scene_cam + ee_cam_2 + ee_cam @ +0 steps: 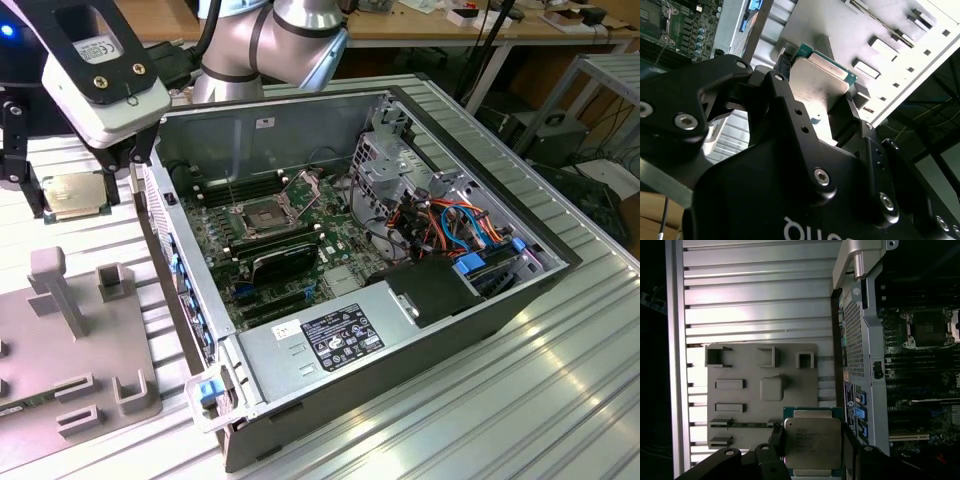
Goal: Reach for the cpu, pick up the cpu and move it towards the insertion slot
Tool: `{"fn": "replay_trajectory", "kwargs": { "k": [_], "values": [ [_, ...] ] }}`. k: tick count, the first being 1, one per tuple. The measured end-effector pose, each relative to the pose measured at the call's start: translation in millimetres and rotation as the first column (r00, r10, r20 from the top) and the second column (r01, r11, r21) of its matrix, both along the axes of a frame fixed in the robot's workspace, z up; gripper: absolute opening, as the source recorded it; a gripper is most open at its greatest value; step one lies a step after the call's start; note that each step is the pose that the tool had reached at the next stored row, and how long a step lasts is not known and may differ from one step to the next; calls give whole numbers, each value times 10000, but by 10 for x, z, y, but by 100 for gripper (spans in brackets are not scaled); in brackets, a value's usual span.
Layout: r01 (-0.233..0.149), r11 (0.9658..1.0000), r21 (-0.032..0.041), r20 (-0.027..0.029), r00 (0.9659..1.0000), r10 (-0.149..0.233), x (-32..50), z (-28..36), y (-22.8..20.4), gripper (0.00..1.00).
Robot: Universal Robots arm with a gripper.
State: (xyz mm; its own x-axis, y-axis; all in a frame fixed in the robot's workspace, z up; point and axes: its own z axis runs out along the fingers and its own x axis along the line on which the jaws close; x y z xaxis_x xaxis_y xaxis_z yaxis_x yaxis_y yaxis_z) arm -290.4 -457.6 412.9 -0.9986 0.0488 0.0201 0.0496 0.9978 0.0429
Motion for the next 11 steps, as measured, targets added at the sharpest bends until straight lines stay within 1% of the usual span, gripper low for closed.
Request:
{"fn": "replay_trajectory", "kwargs": {
  "k": [11],
  "values": [
    [-1, 10000, -1, 0, 10000, 1, 7, 0, 0, 55]
  ]
}}
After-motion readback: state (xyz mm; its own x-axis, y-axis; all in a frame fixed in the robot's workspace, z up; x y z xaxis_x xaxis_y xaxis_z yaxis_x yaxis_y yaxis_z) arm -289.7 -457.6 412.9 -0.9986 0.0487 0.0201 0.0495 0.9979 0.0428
